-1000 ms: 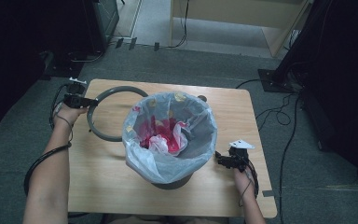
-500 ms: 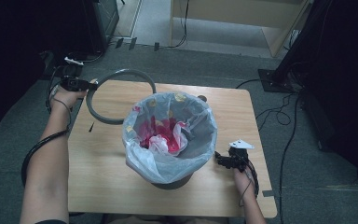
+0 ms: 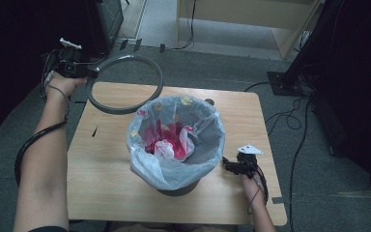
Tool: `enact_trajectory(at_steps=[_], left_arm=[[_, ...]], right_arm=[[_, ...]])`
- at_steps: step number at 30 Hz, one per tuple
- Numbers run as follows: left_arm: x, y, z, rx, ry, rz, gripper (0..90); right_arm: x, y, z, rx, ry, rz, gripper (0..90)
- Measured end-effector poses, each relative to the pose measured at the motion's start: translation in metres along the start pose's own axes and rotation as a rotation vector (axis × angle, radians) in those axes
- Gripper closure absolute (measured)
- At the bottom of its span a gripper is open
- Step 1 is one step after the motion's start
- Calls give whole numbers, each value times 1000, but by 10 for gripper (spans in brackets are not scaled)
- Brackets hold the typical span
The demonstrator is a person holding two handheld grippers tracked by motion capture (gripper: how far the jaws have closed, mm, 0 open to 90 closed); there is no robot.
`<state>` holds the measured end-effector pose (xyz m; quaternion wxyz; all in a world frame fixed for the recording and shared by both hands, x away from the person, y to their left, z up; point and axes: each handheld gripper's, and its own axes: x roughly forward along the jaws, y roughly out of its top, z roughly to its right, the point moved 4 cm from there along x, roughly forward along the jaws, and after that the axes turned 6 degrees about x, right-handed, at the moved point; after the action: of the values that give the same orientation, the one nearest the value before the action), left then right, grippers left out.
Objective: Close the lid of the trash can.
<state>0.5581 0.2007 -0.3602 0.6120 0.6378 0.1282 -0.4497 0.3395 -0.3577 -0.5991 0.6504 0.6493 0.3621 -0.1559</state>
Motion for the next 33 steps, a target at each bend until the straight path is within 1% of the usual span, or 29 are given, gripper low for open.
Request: enact_trajectory(at_steps=[2,6,8,11,14,18,20,22,24,28,32,33], left_arm=[[-5,6,4,7,0,8,798],[-12,17,15,7,-23,28,797],[-14,21,21,9,-42,33,797],[-16,26,31,26,-50,28,797],[-18,32,41,46,-58,17,797],[-20,41,56,74,-82,8,798],[-22,47,62,94,-80,6,797],[-23,51,70,109,-87,2,797],[-24,54,78,127,-102,1,798],[-23,57,95,163,-135,-3,797],[-19,54,111,195,-179,-21,797],[-18,53,115,202,-184,-24,797]], right_arm=[[0,0,0,0,0,0,173],[0,0,0,0,0,0,173],[0,0,0,0,0,0,172],[0,0,0,0,0,-1,172],[0,0,0,1,0,0,172],[0,0,0,0,0,0,173],[0,0,0,0,0,0,172],[0,0,0,0,0,-1,172],[0,0,0,0,-1,0,172],[0,0,0,1,-1,0,172],[0,0,0,1,-1,0,172],[0,0,0,1,-1,0,172]])
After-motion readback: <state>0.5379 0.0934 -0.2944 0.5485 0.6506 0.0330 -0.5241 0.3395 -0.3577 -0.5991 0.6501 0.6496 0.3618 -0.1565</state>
